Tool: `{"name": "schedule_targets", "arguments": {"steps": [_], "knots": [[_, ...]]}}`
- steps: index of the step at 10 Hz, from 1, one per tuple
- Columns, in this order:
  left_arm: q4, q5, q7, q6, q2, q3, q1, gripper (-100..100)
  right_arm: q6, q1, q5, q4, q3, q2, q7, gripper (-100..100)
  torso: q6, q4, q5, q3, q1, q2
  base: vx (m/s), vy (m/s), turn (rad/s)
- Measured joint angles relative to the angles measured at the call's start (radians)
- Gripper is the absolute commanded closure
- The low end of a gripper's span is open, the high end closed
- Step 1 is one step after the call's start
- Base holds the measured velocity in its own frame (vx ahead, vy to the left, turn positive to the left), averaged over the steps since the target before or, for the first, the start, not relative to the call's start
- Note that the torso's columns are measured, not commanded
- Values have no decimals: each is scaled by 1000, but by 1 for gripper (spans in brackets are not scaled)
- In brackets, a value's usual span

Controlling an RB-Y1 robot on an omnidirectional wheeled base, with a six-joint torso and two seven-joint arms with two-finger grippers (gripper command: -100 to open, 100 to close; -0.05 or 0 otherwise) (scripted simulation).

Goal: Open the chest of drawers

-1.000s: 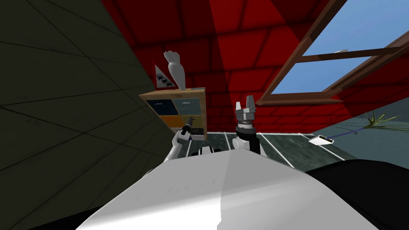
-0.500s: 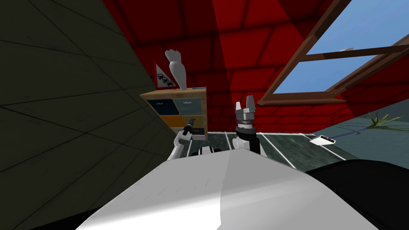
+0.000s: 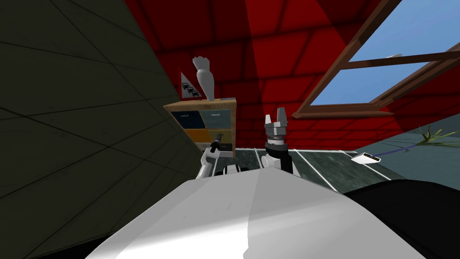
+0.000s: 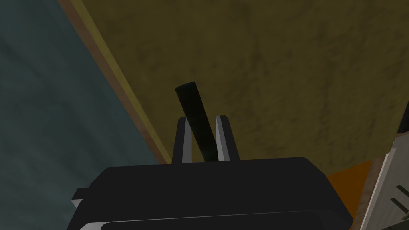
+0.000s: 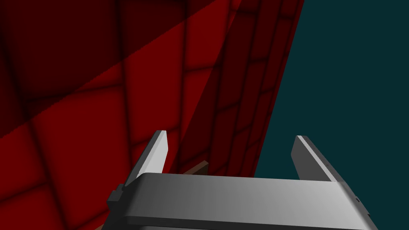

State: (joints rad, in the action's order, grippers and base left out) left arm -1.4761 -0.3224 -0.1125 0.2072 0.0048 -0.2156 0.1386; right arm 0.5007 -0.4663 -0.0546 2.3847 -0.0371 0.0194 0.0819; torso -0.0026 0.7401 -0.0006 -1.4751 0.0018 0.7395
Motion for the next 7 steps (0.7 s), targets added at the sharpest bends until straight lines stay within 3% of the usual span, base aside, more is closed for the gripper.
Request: {"name": "schedule_targets", "arguments": {"steps": [1, 7], "knots": [[3, -19, 8, -1, -27, 2, -3, 100, 0, 0, 0, 0, 0, 0, 0, 0, 0, 0, 0, 0, 0, 0, -5, 30, -21], [-23, -28, 9, 26, -32, -13, -18, 100, 0, 0, 0, 0, 0, 0, 0, 0, 1, 2, -1, -1, -2, -2, -132, 21, 15]]}}
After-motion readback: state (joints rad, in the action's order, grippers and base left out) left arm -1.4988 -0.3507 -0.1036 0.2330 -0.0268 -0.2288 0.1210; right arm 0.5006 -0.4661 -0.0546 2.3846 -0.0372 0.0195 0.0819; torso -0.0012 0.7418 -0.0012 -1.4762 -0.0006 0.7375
